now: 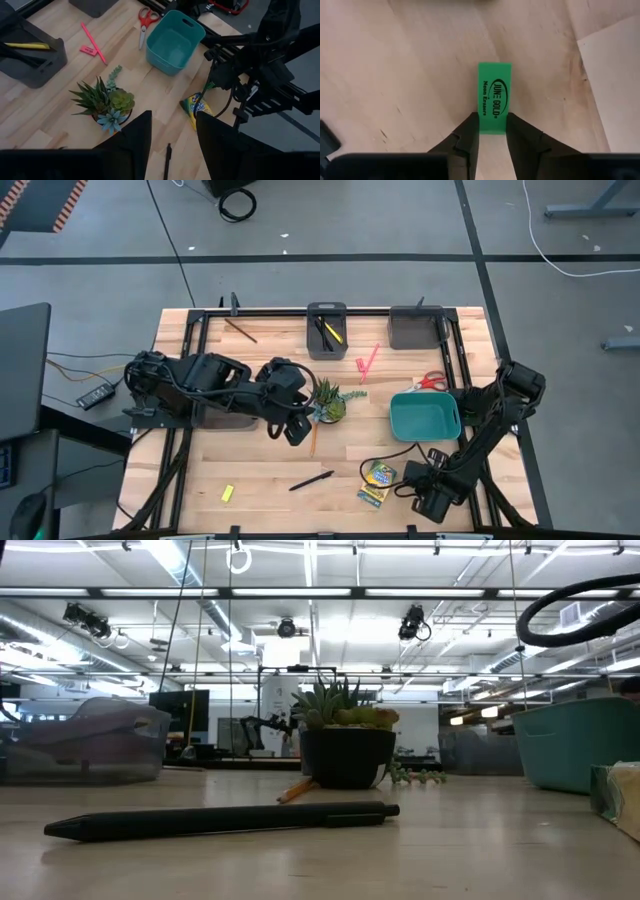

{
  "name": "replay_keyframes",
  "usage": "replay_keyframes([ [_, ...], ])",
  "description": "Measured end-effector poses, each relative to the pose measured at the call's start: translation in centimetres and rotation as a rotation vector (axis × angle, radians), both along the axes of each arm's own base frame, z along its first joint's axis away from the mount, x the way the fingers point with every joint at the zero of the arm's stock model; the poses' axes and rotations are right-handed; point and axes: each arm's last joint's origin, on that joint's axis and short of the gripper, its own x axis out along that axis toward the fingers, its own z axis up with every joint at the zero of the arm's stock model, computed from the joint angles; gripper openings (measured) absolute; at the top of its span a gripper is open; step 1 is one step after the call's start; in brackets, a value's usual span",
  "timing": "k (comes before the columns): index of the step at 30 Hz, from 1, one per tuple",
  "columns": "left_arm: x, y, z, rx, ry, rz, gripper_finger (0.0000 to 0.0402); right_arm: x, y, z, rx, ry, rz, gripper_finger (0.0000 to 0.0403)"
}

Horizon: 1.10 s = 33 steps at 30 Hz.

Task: Sort crayons/erasers/pens/pencils in bins
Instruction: Put the green eraser into the green blue bin

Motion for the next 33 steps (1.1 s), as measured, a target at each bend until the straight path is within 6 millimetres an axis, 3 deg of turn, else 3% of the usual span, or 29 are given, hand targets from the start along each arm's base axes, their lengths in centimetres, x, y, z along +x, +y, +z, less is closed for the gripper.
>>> replay_keyframes([
  [6,0.0,0.0,0.0,0.001,0.0,-0.001,0.0162,-0.5,-0.9,2.0,0.003,-0.012,-0.01,0.0089],
  [13,0.0,0.0,0.0,0.007,0.0,-0.007,0.0162,-0.9,-2.6,6.1,0.084,-0.107,-0.026,0.009],
  [21,0.0,0.0,0.0,-0.003,0.0,-0.007,0.0162,-1.8,-7.9,10.9,0.027,-0.206,-0.111,0.0091],
  [26,-1.1,-1.5,-0.3,-0.078,0.088,-0.117,0.0162,-2.6,-11.9,12.0,-0.124,-0.132,-0.172,0.0091],
  [29,-2.2,-2.5,-0.9,-0.094,0.189,-0.177,0.0162,-2.5,-12.9,12.4,-0.134,-0.135,-0.15,0.0102],
  [33,-2.6,-2.8,-0.7,-0.16,0.216,-0.199,0.0162,-2.1,-13.4,12.7,-0.115,-0.167,-0.182,0.0145],
])
